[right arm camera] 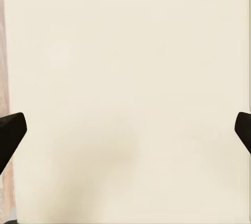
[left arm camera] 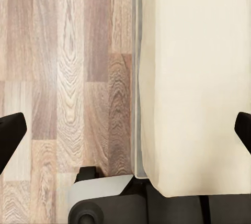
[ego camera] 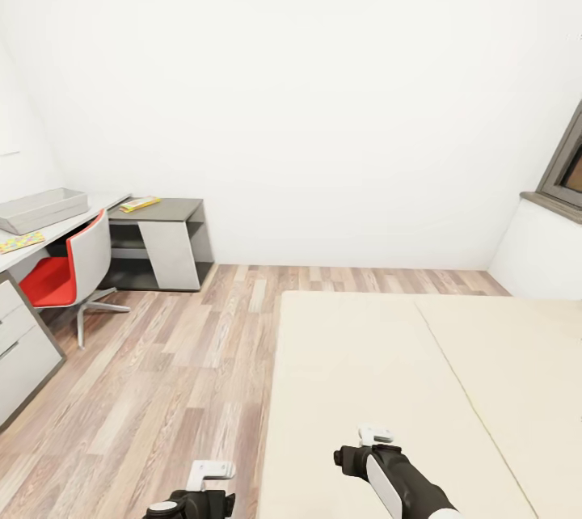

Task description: Put all the toys in the child's room - the three board games (two on the bed and one on the table), the two jigsaw puzzles on the table, and the tennis ball on the table - inside the toy box on the table in the child's room.

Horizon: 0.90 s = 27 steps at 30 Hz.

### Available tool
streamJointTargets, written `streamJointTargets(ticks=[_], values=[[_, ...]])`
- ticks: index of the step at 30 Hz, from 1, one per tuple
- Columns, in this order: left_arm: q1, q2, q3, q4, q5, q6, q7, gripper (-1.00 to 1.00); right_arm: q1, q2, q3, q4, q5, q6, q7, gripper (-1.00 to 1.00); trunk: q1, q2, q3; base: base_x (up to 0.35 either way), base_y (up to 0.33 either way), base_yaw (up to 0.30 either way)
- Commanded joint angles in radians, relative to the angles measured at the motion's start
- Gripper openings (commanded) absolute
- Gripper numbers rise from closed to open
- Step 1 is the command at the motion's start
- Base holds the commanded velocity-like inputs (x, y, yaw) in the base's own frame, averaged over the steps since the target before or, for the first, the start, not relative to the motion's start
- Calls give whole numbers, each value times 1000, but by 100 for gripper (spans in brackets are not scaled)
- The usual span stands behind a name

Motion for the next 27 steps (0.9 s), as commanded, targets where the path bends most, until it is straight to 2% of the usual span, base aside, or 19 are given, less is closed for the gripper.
streamJointTargets(ticks=[1, 7, 16, 27], values=[[-1, 0, -1, -1, 0, 5, 3, 100, -1, -1, 8, -2, -11, 4, -9, 100, 1, -2, -2, 0, -35, 0], [-1, 0, -1, -1, 0, 5, 3, 100, -1, -1, 8, -2, -11, 4, -9, 100, 1, -2, -2, 0, -45, 0], [-1, 0, -1, -1, 0, 5, 3, 100, -1, -1, 8, -2, -11, 4, -9, 100, 1, -2, -2, 0, -180, 0], [-1, 0, -1, -1, 0, 5, 3, 100, -1, -2, 8, -2, -11, 5, -8, 100, 1, -2, -2, 0, -24, -39]])
